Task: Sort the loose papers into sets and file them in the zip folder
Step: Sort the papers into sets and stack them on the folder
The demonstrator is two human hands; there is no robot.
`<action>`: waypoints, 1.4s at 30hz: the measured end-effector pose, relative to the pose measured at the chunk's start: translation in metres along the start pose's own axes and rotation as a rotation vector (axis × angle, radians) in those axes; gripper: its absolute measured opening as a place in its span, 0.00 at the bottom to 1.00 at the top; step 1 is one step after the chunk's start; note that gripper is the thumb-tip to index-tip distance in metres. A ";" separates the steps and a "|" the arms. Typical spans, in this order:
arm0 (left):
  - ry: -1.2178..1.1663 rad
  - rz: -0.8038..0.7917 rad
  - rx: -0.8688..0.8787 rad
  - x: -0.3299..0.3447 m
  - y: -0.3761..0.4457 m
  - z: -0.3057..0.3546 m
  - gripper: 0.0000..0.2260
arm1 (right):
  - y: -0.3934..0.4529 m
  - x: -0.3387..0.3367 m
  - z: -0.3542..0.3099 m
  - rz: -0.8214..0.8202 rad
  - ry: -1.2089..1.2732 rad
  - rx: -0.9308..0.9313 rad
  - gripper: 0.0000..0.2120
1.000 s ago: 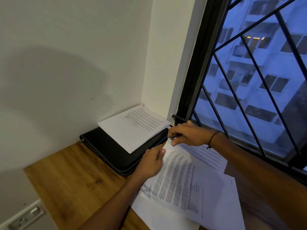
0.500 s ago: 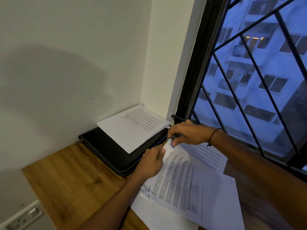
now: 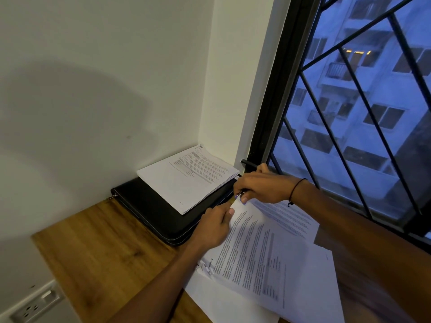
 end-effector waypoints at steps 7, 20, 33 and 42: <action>0.013 -0.002 -0.008 0.003 0.001 -0.004 0.09 | -0.001 0.000 -0.002 -0.029 -0.020 -0.006 0.09; 0.021 0.009 0.000 0.006 0.004 -0.010 0.12 | 0.004 0.005 -0.009 -0.108 -0.112 -0.033 0.08; 0.025 0.006 0.018 0.008 0.006 -0.012 0.12 | 0.011 0.014 -0.025 -0.103 -0.161 -0.147 0.11; 0.048 -0.008 -0.007 0.011 0.008 -0.018 0.15 | 0.012 0.015 -0.020 -0.026 -0.189 -0.199 0.08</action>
Point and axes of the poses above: each hand's wrist, its own y-axis towards the middle knuckle, its own x-axis out of the palm, z = x × y, the point moved 9 cm from there along y, towards the middle knuckle, and after that the axes turned 3 degrees about -x, right-handed, at the moved point
